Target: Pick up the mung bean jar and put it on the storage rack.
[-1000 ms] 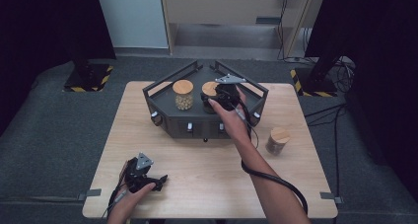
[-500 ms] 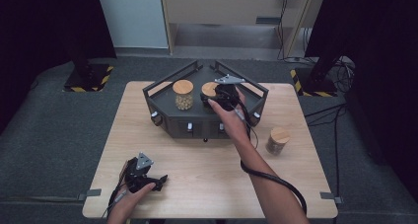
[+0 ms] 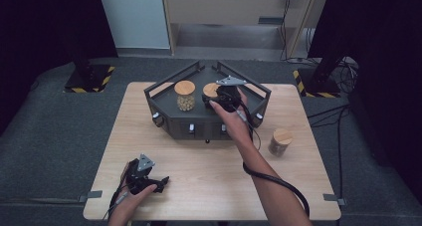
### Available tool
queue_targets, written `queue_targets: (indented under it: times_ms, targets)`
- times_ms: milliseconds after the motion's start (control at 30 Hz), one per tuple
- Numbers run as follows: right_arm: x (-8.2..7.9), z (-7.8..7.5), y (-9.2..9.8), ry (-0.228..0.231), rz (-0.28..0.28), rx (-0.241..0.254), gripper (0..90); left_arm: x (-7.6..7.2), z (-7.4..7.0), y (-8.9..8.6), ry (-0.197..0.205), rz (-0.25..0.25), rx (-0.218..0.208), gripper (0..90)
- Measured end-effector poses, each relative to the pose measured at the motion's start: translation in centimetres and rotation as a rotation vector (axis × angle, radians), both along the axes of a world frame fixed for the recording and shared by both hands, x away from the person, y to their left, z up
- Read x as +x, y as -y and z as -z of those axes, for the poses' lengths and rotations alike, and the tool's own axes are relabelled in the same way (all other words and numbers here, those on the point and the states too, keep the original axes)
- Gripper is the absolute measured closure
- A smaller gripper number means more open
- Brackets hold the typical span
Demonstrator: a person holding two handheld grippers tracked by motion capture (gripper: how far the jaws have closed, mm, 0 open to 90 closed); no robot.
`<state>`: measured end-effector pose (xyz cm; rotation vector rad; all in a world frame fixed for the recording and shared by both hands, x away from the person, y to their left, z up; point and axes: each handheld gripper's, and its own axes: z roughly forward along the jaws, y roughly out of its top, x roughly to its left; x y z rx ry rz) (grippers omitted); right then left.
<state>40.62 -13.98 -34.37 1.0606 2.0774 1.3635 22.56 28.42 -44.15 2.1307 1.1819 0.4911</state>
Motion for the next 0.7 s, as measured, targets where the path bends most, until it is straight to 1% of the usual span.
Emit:
queue_targets:
  times_ms: [233, 400, 533, 600, 633, 700]
  targets:
    - [-0.03, 0.24, 0.14, 0.009, -0.004, 0.005, 25.0, 0.01, 0.00, 0.00, 0.000, 0.000, 0.000, 0.0]
    - [0.09, 0.26, 0.35, 0.006, -0.012, 0.010, 24.3, 0.01, 0.00, 0.00, 0.000, 0.000, 0.000, 0.0]
    - [0.05, 0.28, 0.62, 0.008, -0.015, 0.018, 20.1, 0.01, 0.00, 0.00, 0.000, 0.000, 0.000, 0.0]
    - [0.02, 0.20, 0.65, 0.006, -0.019, 0.016, 16.7, 0.01, 0.00, 0.00, 0.000, 0.000, 0.000, 0.0]
    - [0.03, 0.14, 0.74, -0.001, -0.022, 0.022, 12.3, 0.01, 0.00, 0.00, 0.000, 0.000, 0.000, 0.0]
    - [0.02, 0.06, 0.72, -0.005, -0.024, 0.018, 10.6, 0.01, 0.00, 0.01, 0.000, 0.000, 0.000, 0.0]
